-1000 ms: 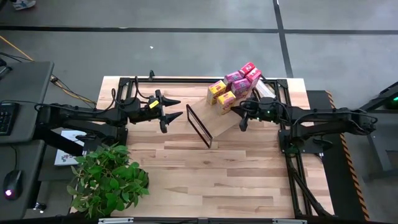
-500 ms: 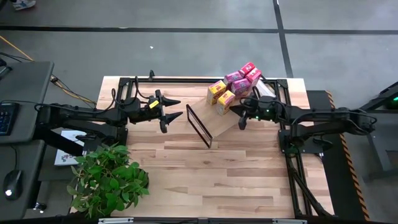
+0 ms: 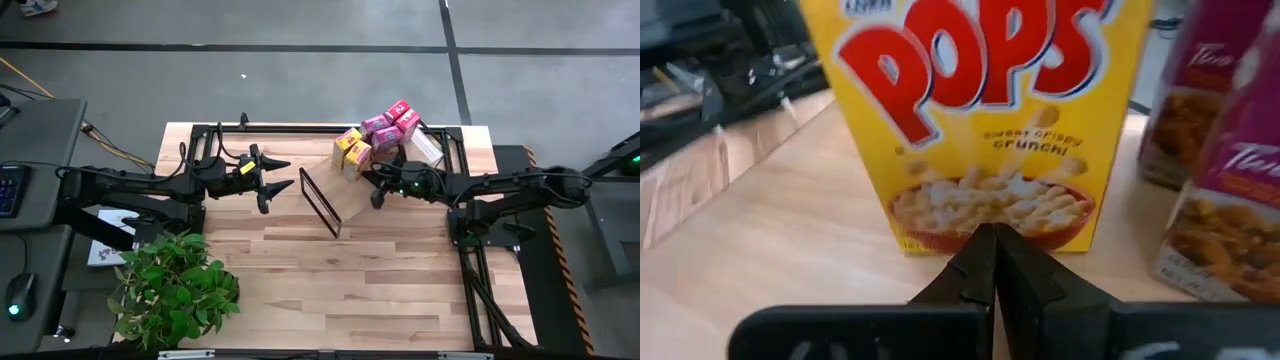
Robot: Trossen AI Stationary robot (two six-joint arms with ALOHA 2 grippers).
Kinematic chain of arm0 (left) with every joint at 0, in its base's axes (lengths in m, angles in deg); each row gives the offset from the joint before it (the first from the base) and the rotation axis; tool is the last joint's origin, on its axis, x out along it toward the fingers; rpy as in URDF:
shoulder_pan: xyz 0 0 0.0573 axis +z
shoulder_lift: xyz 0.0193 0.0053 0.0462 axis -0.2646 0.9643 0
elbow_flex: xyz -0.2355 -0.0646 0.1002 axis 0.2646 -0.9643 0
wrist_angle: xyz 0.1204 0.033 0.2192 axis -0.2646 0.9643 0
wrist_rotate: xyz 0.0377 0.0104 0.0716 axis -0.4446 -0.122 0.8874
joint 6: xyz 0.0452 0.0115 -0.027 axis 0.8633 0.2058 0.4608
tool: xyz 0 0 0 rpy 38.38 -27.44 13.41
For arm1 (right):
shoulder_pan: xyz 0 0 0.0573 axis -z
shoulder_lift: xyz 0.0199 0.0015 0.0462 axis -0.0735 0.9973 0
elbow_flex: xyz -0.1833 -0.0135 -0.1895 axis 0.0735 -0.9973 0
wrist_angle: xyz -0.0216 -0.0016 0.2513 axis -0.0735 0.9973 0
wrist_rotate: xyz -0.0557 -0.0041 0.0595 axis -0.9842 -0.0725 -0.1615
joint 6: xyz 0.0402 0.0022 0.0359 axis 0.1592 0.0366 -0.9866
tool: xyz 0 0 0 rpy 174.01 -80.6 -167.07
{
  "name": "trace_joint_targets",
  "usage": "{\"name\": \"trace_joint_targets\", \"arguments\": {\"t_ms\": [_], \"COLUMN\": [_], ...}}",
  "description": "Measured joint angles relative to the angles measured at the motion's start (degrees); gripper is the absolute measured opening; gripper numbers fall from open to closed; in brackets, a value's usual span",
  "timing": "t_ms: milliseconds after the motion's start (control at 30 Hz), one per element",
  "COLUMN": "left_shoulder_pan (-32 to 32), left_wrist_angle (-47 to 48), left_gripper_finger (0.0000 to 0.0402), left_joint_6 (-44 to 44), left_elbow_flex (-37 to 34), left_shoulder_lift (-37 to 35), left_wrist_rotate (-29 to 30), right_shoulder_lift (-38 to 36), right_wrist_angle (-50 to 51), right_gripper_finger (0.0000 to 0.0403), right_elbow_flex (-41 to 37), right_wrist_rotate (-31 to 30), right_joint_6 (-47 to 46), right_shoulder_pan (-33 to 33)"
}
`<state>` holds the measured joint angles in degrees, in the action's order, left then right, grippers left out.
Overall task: Stack cereal on shelf
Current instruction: Put the yellow cereal box on the shelf aligned with the other yellow cereal box, then return to Home Position
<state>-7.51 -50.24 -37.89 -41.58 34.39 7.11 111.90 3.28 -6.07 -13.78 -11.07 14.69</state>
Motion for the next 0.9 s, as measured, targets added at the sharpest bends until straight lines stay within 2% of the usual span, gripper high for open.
{"name": "trace_joint_targets", "arguments": {"t_ms": [200,333,433,600,733,833,900], "left_shoulder_pan": [0.00,0.00,0.00,0.00,0.00,-0.32,-1.85], "left_wrist_angle": [0.00,0.02,0.25,0.74,3.65,7.00,6.72], "left_gripper_finger": [0.0237,0.0237,0.0237,0.0237,0.0234,0.0205,0.0162], "left_joint_6": [0.00,0.00,-0.51,-0.94,-0.42,-2.13,-3.80], "left_elbow_flex": [0.02,0.02,0.02,0.02,0.02,-0.31,-2.45], "left_shoulder_lift": [0.00,0.00,0.00,-0.37,-1.49,-3.80,-4.78], "left_wrist_rotate": [-0.02,-0.02,-0.02,-0.85,-0.91,-2.36,-4.86], "right_shoulder_lift": [0.00,-1.00,-3.57,-11.34,-16.64,-18.97,-19.89], "right_wrist_angle": [-1.92,-0.59,4.00,9.57,9.89,9.92,9.93], "right_gripper_finger": [0.0000,0.0000,0.0000,0.0000,0.0000,0.0000,0.0000], "right_elbow_flex": [0.00,0.00,0.00,0.00,0.00,0.00,0.00], "right_wrist_rotate": [-0.67,3.76,4.99,5.16,2.42,-0.12,-1.34], "right_joint_6": [-1.45,-2.69,-2.40,1.09,3.46,4.40,5.04], "right_shoulder_pan": [-0.02,-0.06,-1.13,-6.89,-12.40,-15.62,-17.44]}}
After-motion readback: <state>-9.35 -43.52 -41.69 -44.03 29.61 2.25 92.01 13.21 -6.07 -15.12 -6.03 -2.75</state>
